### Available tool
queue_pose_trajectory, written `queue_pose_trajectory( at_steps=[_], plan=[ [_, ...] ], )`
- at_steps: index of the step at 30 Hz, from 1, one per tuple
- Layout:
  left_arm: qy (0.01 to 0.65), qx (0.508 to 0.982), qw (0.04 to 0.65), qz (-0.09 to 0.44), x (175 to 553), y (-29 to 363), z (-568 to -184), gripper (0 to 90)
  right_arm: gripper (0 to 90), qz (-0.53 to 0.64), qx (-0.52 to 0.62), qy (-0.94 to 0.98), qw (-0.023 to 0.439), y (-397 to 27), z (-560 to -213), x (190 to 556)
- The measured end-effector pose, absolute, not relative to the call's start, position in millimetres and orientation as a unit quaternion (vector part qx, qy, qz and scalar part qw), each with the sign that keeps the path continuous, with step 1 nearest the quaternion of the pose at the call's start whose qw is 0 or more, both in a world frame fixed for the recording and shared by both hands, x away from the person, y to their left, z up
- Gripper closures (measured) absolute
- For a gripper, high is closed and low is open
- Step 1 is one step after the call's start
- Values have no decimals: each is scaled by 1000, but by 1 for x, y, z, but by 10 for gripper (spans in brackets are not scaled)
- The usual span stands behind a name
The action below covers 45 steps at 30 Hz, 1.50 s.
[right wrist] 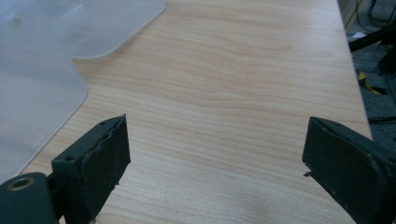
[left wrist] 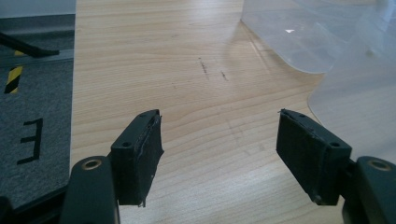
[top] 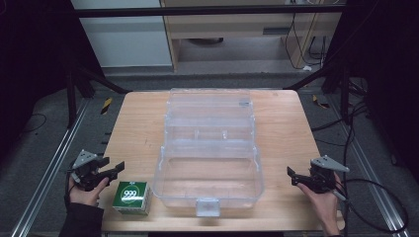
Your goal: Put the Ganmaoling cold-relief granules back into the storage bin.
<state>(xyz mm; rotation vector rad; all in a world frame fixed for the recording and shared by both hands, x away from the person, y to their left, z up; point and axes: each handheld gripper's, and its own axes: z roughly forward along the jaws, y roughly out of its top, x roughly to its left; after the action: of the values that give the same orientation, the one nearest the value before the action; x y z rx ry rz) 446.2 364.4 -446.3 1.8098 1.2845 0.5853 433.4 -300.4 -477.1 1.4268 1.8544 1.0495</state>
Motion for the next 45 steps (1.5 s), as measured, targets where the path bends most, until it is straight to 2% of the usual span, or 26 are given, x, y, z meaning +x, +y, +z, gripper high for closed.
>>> queue_pose_trajectory(
  at_steps=[4, 11, 21, 41, 45],
  plan=[
    [488, 734, 415, 224, 446, 363, -443, 284, 55, 394, 532, 694, 283, -301, -476, 429],
    [461, 748, 425, 217, 442, 359, -433, 262, 55, 402, 540, 679, 292, -304, -473, 424],
    [406, 794, 411, 191, 444, 361, -409, 227, 57, 391, 538, 688, 291, -303, -475, 422],
    [282, 887, 337, 141, 450, 346, -372, 150, 59, 381, 524, 704, 291, -301, -477, 423],
    [239, 910, 314, 132, 448, 338, -368, 137, 58, 376, 519, 711, 291, -300, -479, 423]
  ],
)
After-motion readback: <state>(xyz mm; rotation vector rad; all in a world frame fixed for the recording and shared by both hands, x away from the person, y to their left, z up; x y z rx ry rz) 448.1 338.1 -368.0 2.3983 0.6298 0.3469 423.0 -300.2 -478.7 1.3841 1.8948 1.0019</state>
